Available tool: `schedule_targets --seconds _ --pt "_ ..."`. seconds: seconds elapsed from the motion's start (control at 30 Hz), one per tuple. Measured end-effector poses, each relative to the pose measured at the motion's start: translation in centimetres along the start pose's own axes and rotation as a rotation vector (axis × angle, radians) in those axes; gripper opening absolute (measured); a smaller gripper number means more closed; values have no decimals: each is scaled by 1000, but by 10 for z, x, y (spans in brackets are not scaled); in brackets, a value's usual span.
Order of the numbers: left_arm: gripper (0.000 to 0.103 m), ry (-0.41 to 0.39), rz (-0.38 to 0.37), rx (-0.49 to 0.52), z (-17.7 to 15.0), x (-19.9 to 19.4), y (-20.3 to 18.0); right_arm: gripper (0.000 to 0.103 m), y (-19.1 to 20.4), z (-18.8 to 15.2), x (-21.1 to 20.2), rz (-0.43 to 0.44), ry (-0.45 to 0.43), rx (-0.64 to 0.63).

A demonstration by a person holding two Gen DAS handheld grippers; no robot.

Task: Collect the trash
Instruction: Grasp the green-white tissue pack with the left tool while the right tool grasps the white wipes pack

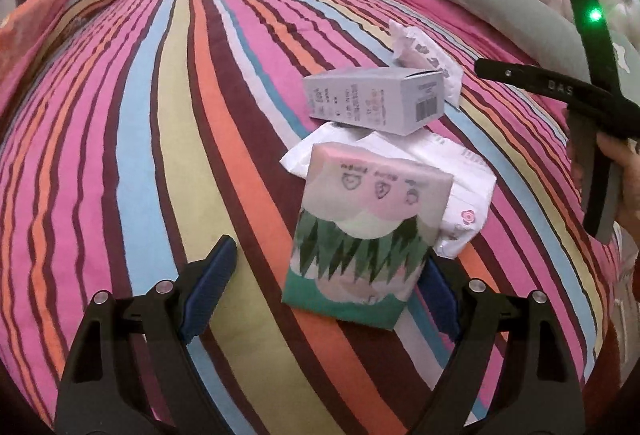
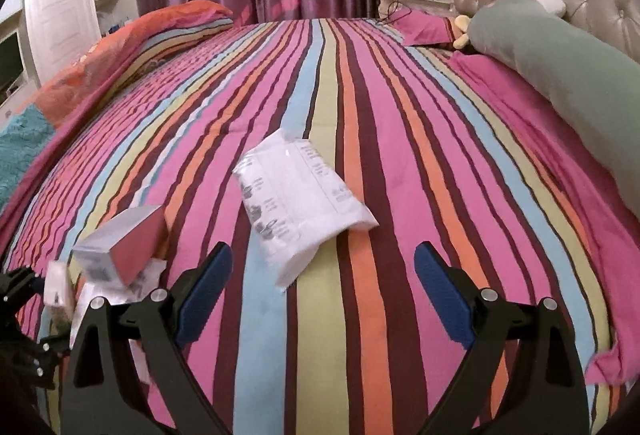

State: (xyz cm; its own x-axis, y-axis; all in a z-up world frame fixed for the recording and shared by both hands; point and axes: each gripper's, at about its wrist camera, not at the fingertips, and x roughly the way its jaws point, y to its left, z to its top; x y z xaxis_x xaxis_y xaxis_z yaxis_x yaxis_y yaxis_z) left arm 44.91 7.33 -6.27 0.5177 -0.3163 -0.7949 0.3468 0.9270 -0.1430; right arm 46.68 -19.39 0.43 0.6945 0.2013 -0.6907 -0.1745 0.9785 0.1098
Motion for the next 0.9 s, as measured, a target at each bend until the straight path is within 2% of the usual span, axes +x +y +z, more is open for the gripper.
schedule_targets --seconds 0.1,0.27,0.4,0.43,0.47,0.6,0.77,0.9 --pt "84 -11 -10 -17 1 3 2 88 4 3 9 18 5 -22" --pt "84 -18 -40 -58 5 5 9 88 16 11 23 1 4 -112" --pt "84 -22 -54 -101 7 5 13 88 15 18 38 -5 25 -123" --pt "84 -22 -57 -109 8 5 13 89 15 20 43 -13 31 -123" --pt "84 -23 -59 -112 8 6 14 94 13 22 48 -18 42 -125" --pt "84 -13 -78 -101 11 8 16 95 14 26 61 -2 86 -146" --pt "84 30 -148 -102 21 11 26 95 12 32 73 15 127 -129" --pt "84 53 -198 -168 25 13 36 95 12 36 79 4 141 -117"
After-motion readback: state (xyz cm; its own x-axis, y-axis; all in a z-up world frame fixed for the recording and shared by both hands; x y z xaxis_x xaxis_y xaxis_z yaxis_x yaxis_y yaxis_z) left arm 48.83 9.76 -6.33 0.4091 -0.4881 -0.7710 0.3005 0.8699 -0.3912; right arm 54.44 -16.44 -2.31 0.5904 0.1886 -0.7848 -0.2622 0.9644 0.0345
